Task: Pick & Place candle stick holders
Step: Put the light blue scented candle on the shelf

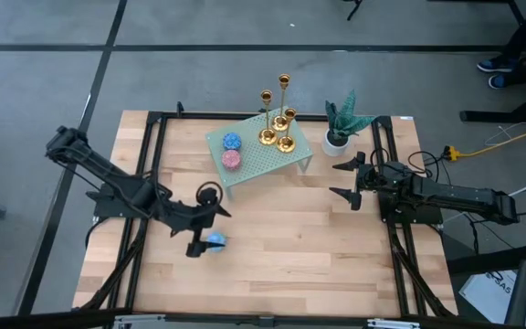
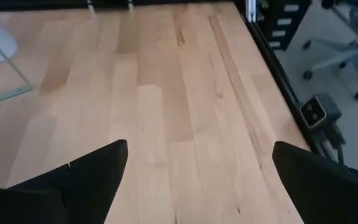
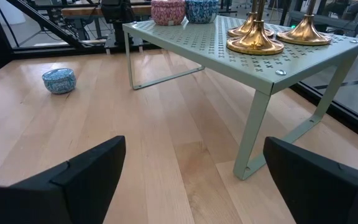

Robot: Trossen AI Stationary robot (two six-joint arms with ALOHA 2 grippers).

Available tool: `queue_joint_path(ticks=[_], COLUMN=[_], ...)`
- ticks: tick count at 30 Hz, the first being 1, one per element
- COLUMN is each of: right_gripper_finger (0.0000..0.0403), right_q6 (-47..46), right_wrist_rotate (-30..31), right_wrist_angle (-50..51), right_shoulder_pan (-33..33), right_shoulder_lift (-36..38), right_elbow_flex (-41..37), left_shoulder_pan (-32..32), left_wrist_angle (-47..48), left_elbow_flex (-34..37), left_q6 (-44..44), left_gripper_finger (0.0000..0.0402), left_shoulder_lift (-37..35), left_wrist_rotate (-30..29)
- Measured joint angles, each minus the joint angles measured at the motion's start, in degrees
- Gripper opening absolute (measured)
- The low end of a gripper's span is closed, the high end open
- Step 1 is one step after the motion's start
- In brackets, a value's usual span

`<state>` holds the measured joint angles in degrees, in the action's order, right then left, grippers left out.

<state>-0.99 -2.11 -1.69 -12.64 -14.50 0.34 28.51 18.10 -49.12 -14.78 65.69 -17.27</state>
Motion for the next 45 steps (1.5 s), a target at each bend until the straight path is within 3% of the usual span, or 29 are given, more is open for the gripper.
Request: queue_joint_path(ticks=[12,16,22,26,34,41,45], right_gripper_finger=[0.0385,0.0385,0.0385,0.0385,0.0385,0.0385,0.0385], right_q6=[0.0,0.0,-0.02,0.0,0.0,-0.02,-0.01], right_wrist_rotate=[0.0,0.0,-0.02,-0.02,-0.02,0.0,-0.02], right_wrist_angle=[0.0,0.02,0.0,0.0,0.0,0.0,0.0], right_shoulder_pan=[0.02,0.02,0.01,0.02,0.0,0.0,0.02], right_shoulder_lift=[0.0,0.02,0.01,0.0,0.0,0.02,0.0], right_elbow_flex=[0.0,0.0,0.0,0.0,0.0,0.0,0.0], left_shoulder_pan=[3.71,4.13,4.13,4.18,4.03,4.93,5.77], left_wrist_angle=[-0.55,-1.42,-1.61,-1.59,-0.45,8.22,9.9], left_elbow_flex=[-0.55,-0.55,-0.55,-0.55,-0.55,-0.55,-0.55], left_q6=[-2.65,-3.52,-6.21,-8.51,-18.41,-18.51,-16.11], left_gripper_finger=[0.04,0.04,0.04,0.04,0.04,0.04,0.04], left_shoulder_lift=[0.79,0.83,0.86,0.86,0.86,1.26,3.47], left_wrist_rotate=[-0.23,4.85,17.0,20.03,15.76,5.8,4.24])
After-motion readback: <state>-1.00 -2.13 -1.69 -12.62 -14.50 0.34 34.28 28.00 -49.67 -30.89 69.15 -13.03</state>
